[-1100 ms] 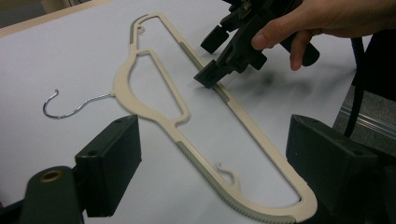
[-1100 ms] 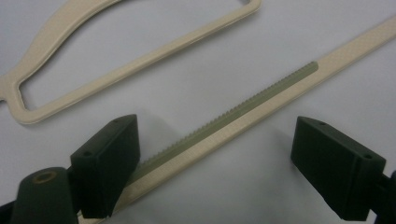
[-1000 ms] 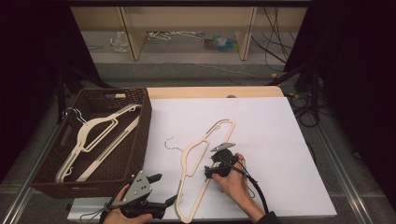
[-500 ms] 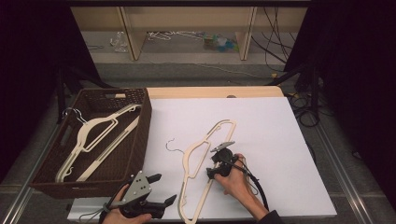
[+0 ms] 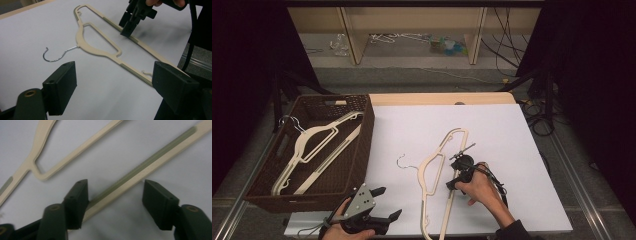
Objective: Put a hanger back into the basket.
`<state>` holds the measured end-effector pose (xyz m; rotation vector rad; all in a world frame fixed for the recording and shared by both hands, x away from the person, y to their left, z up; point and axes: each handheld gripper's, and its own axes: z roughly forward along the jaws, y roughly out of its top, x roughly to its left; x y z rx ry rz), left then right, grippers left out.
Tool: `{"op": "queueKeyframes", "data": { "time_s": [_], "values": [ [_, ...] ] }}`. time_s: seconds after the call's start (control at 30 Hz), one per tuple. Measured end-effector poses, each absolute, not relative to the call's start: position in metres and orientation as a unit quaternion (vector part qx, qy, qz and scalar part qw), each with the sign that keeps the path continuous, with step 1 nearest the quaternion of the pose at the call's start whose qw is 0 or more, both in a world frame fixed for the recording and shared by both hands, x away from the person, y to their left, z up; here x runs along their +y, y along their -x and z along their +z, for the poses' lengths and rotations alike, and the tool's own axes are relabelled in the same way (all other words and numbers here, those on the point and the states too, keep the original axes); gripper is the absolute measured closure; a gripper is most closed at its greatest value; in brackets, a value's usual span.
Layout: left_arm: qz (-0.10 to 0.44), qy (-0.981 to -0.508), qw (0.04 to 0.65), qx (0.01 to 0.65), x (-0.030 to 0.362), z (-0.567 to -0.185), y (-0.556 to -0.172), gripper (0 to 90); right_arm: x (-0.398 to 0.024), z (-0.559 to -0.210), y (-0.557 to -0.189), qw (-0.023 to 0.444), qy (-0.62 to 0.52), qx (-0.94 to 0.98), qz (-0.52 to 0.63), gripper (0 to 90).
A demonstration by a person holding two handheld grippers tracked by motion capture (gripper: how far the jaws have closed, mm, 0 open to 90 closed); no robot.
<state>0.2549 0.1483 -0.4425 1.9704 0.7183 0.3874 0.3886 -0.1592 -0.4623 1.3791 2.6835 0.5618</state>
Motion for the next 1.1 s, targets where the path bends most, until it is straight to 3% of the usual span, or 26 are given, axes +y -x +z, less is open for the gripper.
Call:
{"op": "queueKeyframes", "data": {
  "time_s": [0.23, 0.43, 0.83, 0.97, 1.1],
  "values": [
    [0.159, -0.811, 0.482, 0.29, 0.148, -0.442, -0.255, 20.5, -0.153, -0.463, -0.387, 0.039, -0.445, 0.88, 0.163, 35.0],
    [0.159, -0.811, 0.482, 0.291, 0.148, -0.442, -0.255, 20.6, -0.152, -0.463, -0.386, 0.06, -0.416, 0.896, 0.143, 42.1],
    [0.158, -0.81, 0.484, 0.292, 0.149, -0.442, -0.255, 21.0, -0.162, -0.462, -0.391, 0.041, -0.42, 0.891, 0.167, 48.6],
    [0.157, -0.81, 0.484, 0.292, 0.149, -0.442, -0.256, 21.2, -0.159, -0.46, -0.39, 0.024, -0.424, 0.894, 0.141, 38.5],
    [0.156, -0.81, 0.484, 0.293, 0.149, -0.442, -0.255, 21.3, -0.158, -0.46, -0.388, 0.018, -0.426, 0.894, 0.136, 36.9]
  ]
}}
